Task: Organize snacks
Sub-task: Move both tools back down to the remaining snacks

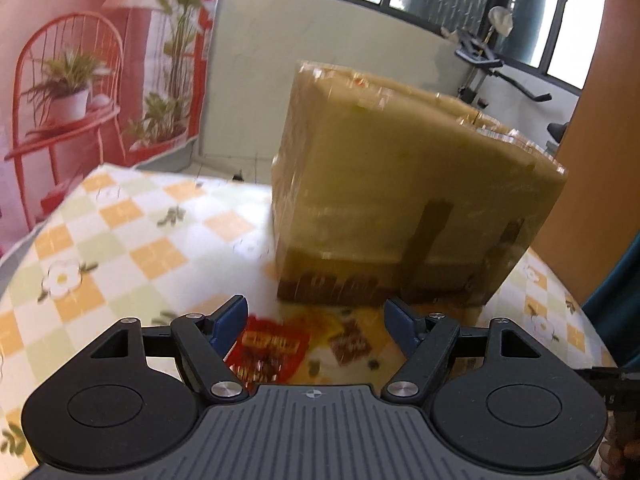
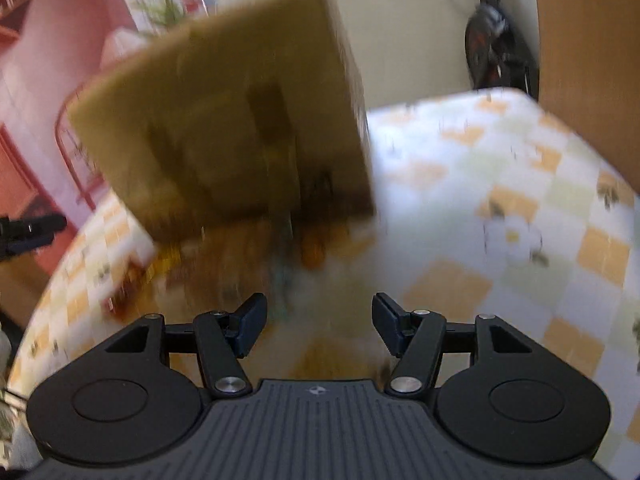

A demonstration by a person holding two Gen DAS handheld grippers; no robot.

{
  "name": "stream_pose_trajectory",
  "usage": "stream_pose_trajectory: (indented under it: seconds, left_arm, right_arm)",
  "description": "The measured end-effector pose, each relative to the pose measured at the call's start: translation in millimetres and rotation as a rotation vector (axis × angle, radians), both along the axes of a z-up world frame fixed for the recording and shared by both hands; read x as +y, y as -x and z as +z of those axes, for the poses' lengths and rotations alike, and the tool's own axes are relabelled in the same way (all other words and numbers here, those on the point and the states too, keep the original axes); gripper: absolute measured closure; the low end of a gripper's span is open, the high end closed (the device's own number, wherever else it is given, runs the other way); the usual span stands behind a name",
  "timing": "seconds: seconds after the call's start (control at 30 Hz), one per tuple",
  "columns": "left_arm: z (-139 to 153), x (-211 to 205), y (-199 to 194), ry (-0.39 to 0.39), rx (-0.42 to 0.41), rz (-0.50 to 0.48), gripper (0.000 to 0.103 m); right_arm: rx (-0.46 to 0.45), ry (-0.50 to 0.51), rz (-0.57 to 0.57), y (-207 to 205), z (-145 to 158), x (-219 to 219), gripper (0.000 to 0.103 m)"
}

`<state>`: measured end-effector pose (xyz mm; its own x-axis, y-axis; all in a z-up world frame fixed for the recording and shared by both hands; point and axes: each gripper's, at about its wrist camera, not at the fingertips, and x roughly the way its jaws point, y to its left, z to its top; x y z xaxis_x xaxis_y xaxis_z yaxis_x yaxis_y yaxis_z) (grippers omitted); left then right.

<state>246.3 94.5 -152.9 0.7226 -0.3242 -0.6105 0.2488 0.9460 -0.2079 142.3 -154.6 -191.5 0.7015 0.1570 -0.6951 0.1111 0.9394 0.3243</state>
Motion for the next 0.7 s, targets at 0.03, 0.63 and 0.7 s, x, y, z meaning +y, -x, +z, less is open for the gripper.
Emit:
stream_pose_trajectory:
  seconds: [0.03, 0.63, 0.7]
  left_arm:
    - [-2.6, 1.3, 0.7, -0.001, 0.008, 0.004, 0.026]
    - [-42.9, 14.9, 25.3, 0.028, 0.118, 0.107, 0.026]
    - [-44.8, 15.2, 26.6, 0.009, 0.122, 0.110, 0.026]
  right_arm:
    - [0.024, 0.006, 0.009, 0.8, -1.8, 2.6, 0.041]
    - [0.142, 0.206, 0.171, -12.3, -30.0, 49.2, 0.041]
    - [0.118, 0.231, 0.191, -13.9, -32.3, 48.7, 0.042]
